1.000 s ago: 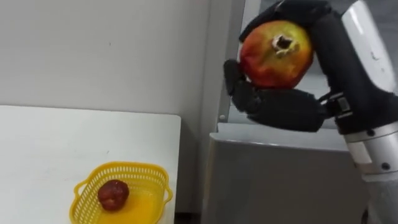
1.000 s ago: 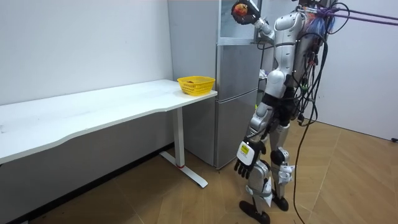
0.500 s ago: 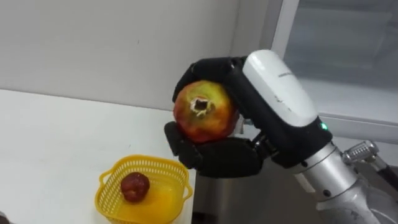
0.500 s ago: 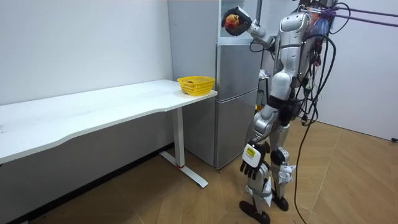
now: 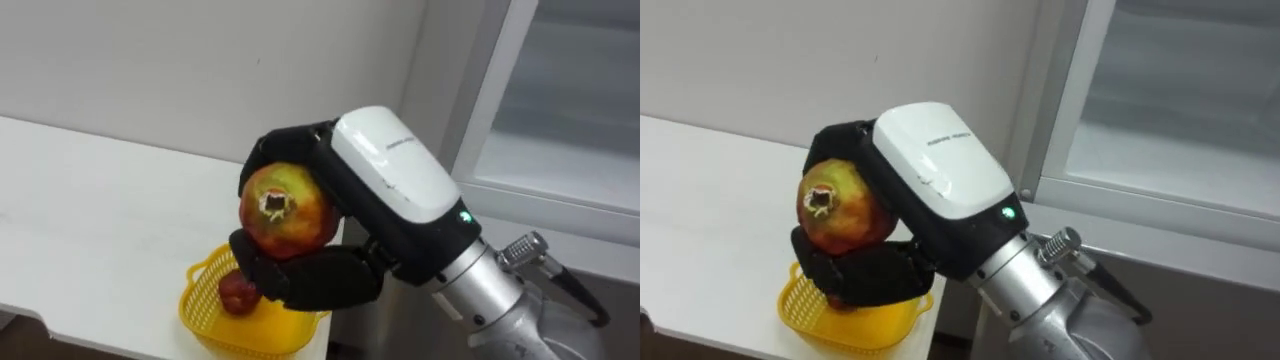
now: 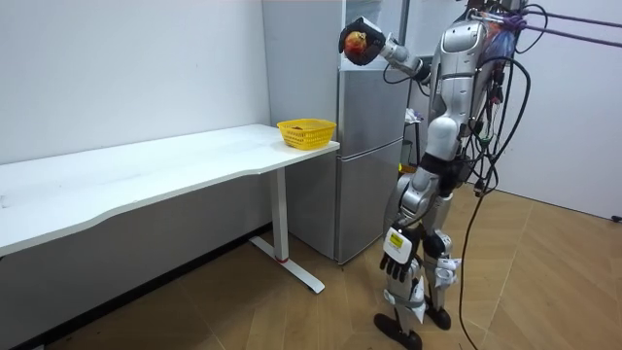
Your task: Retrieve from the upper fridge
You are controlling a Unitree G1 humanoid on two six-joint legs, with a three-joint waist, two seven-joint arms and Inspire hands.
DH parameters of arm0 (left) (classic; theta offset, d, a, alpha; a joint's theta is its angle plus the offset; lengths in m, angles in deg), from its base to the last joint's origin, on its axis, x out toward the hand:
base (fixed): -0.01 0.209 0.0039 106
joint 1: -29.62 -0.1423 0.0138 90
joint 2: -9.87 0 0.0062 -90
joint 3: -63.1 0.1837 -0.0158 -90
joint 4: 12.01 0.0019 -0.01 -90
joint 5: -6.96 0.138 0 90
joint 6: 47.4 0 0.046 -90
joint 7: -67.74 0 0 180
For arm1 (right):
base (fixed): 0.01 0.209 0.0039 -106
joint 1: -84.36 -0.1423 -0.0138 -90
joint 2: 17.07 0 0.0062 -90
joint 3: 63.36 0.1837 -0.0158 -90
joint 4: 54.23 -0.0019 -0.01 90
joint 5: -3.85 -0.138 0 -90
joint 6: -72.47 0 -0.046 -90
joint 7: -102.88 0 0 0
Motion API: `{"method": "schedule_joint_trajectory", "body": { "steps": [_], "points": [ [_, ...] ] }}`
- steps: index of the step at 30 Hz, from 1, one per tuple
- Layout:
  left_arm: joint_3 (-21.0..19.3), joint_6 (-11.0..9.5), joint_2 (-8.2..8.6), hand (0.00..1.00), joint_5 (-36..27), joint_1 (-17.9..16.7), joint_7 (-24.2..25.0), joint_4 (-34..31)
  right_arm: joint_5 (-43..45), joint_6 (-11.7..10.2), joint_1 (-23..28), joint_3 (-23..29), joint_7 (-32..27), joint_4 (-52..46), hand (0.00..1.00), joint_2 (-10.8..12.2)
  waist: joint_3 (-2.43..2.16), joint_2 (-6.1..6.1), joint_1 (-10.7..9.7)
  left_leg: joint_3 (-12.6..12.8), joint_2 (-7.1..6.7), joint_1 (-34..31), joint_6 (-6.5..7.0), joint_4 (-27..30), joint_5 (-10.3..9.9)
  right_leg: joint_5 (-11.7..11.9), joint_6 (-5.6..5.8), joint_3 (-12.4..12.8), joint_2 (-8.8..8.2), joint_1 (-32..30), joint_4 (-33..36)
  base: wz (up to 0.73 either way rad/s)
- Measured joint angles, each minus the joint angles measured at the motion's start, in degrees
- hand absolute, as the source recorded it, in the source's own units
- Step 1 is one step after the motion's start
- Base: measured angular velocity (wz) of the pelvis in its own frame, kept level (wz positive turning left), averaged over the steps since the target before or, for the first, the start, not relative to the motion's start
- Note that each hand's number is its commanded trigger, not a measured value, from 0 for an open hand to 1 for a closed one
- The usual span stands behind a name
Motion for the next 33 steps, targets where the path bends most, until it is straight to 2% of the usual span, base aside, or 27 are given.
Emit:
{"method": "schedule_joint_trajectory", "body": {
  "steps": [3, 6, 12, 14, 18, 20, 24, 33],
  "points": [
    [-0.02, 0.06, -0.05, 0.00, 0.07, 0.24, 0.74, 0.04, -0.02, 0.23, 0.00, -1.42, 1.19, 1.90, 1.00, 0.01, -0.10, -0.46, 0.09, -0.11, 0.00, -0.09, -0.01, 0.08, 0.00, 0.00, 0.00, -0.23, 0.00, 0.08, -0.01, 0.03],
    [-0.02, 0.25, -0.08, 0.00, 0.08, 0.39, 0.89, 0.10, 0.76, 0.67, 0.00, -2.24, 2.70, 4.45, 1.00, 0.08, 0.00, -0.66, 1.27, -0.23, -0.06, -0.21, -0.01, 0.10, 0.00, 0.00, 0.00, -0.22, -0.01, -0.06, -0.01, 0.00],
    [0.03, 1.40, -0.13, 0.00, 0.03, 1.35, 0.41, 0.09, 3.87, 3.33, -0.01, -2.35, 3.58, 10.90, 1.00, 2.40, 0.06, -0.59, 2.31, -1.64, -0.37, -1.32, -0.08, 0.37, 0.06, 0.00, 0.00, -0.89, -0.04, -0.44, -0.10, 0.10],
    [0.27, 1.56, -0.12, 0.00, 0.06, 1.78, -0.20, 0.03, 4.54, 4.28, -0.02, -2.74, 3.57, 12.68, 1.00, 2.54, 0.06, -0.59, 3.12, -1.75, -0.62, -1.83, -0.12, 0.36, 0.16, 0.00, 0.00, -0.90, -0.04, -0.92, -0.06, 0.03],
    [0.29, 1.58, -0.21, 0.00, 0.03, 1.67, -0.63, 0.00, 5.98, 4.36, -0.26, -3.02, 3.57, 17.09, 1.00, 2.82, 0.13, -0.49, 3.61, -1.84, -0.85, -1.89, -0.03, 0.36, 0.32, -0.01, 0.01, -1.74, -0.24, -0.84, -0.04, 0.04],
    [1.10, 1.58, -0.21, 0.00, 0.02, 1.91, -0.63, -0.08, 6.20, 5.17, -0.66, -3.32, 3.76, 20.73, 1.00, 2.83, 0.29, -0.27, 4.25, -1.88, -0.86, -1.92, 0.03, 0.34, 0.35, -0.04, 0.07, -1.84, -0.38, -0.85, -0.04, 0.00],
    [1.28, 1.65, -0.19, 0.00, 0.04, 1.90, -0.49, -0.20, 6.22, 5.75, -1.45, -3.40, 4.47, 23.07, 1.00, 3.12, 0.54, 0.07, 4.41, -1.98, -0.90, -2.32, 0.20, 0.26, 0.45, -0.11, 0.19, -2.34, -0.69, -1.23, -0.04, 0.01],
    [1.11, 1.66, -0.26, 0.00, 0.15, 1.79, -0.43, -2.39, 7.60, 6.70, -2.59, -3.41, 4.29, 27.20, 1.00, 3.44, 0.38, -0.41, 4.56, -2.48, -1.10, -3.67, 0.36, 0.35, 0.55, -0.18, 0.29, -3.60, -0.87, -2.06, -0.07, 0.05]
  ]
}}
